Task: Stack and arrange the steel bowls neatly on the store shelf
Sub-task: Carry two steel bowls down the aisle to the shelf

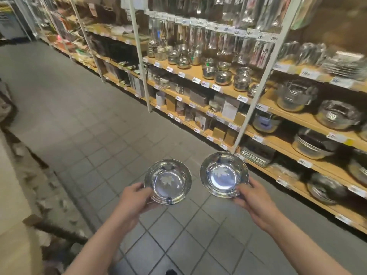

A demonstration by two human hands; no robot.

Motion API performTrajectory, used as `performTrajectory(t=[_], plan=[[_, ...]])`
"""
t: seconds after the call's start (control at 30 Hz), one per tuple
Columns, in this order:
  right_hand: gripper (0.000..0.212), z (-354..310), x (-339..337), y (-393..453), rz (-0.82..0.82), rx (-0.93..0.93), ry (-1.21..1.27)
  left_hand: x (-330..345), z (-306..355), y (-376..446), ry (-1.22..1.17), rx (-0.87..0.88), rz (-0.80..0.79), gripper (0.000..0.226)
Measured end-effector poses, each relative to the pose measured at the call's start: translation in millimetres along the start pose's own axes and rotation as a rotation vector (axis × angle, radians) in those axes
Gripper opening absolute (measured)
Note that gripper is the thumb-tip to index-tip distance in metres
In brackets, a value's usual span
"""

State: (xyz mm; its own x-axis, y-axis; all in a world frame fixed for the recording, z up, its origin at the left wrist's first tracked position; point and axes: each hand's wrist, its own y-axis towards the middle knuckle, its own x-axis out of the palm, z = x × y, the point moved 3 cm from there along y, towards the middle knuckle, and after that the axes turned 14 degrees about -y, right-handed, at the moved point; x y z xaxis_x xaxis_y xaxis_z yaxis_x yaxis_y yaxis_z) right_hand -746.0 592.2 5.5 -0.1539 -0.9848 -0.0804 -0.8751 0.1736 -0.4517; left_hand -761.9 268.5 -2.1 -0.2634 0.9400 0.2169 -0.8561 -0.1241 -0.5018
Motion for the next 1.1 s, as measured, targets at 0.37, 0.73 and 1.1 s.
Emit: performTrajectory(t=[0.37, 0.73, 1.1], plan=[[0.03, -76, 29, 122, 0.061, -0.142, 0.01, 56, 86, 153, 0.091, 0.003, -0.034, 0.013], [0.029, -169, 31, 318, 0.085, -0.186, 0.012, 126, 178, 314, 0.103, 0.066, -0.007, 0.016], [0.042, -255, 83, 486, 0.052, -0.154, -0.08, 154, 268, 455, -0.03, 0.077, -0.007, 0.025]])
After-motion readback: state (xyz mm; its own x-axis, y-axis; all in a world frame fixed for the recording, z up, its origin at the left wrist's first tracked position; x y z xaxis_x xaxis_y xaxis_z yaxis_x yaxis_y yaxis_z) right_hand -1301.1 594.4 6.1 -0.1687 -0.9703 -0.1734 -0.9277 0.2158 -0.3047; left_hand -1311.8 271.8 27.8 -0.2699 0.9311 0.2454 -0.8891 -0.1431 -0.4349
